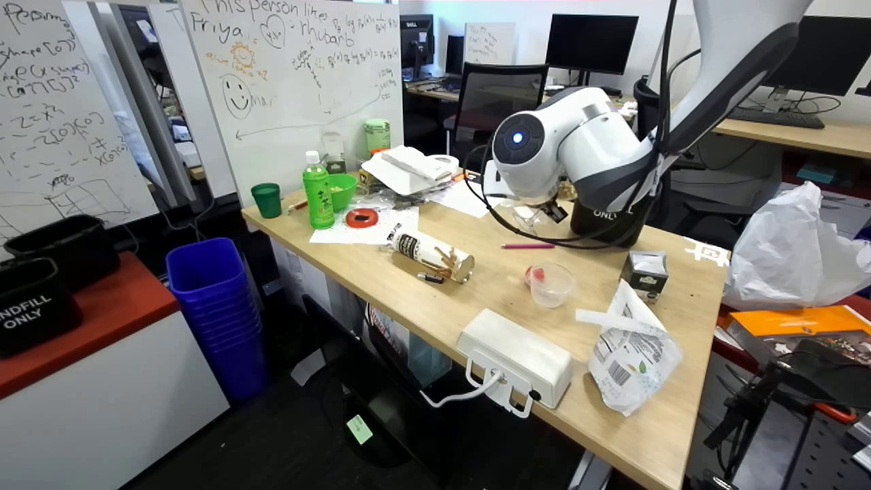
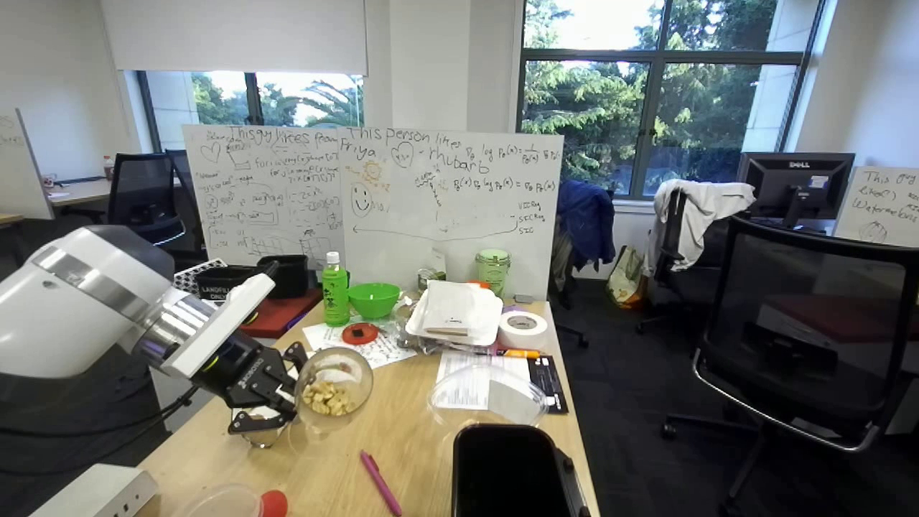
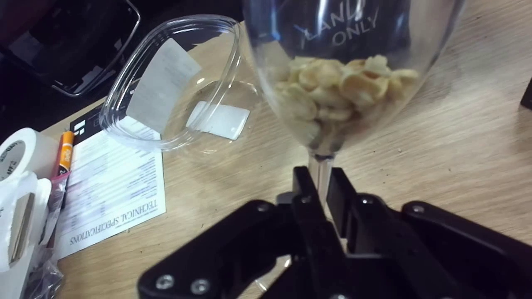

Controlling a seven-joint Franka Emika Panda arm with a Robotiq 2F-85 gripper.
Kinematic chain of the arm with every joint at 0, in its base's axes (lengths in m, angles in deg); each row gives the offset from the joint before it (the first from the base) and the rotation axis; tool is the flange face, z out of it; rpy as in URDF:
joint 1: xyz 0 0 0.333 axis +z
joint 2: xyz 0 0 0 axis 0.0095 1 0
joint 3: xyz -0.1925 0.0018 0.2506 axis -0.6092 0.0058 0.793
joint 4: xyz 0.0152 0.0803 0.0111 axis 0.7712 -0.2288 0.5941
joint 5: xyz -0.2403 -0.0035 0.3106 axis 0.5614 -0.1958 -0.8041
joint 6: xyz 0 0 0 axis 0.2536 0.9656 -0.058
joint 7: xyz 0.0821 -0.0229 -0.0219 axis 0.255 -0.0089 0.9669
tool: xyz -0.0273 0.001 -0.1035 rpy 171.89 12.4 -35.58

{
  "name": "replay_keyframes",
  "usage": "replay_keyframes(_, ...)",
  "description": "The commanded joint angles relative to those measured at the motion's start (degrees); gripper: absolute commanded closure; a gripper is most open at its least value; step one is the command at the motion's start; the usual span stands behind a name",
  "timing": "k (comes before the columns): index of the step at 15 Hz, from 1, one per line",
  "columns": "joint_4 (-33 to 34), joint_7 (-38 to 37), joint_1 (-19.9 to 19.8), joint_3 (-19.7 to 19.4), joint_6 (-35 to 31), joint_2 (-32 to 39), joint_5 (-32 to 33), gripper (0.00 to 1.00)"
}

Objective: Pour the contents of the wine glass into the black bin

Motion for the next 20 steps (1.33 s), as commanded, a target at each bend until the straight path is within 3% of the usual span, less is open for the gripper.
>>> replay_keyframes(1,-0.22,4.97,-0.83,-0.41,-3.43,-2.09,-4.69,0.96)
replay_keyframes(5,-0.33,8.11,-2.08,-0.19,-9.61,-3.55,-9.79,0.96)
replay_keyframes(6,0.39,5.67,0.17,-1.65,-6.63,-2.7,-7.99,0.86)
replay_keyframes(17,0.34,6.51,-0.2,-1.7,-8.88,-2.86,-9.32,0.86)
replay_keyframes(18,0.34,6.51,-0.2,-1.7,-8.89,-2.86,-9.32,0.96)
replay_keyframes(20,1.15,8.72,-1.32,-1.04,-9.85,-3.13,-12.23,0.96)
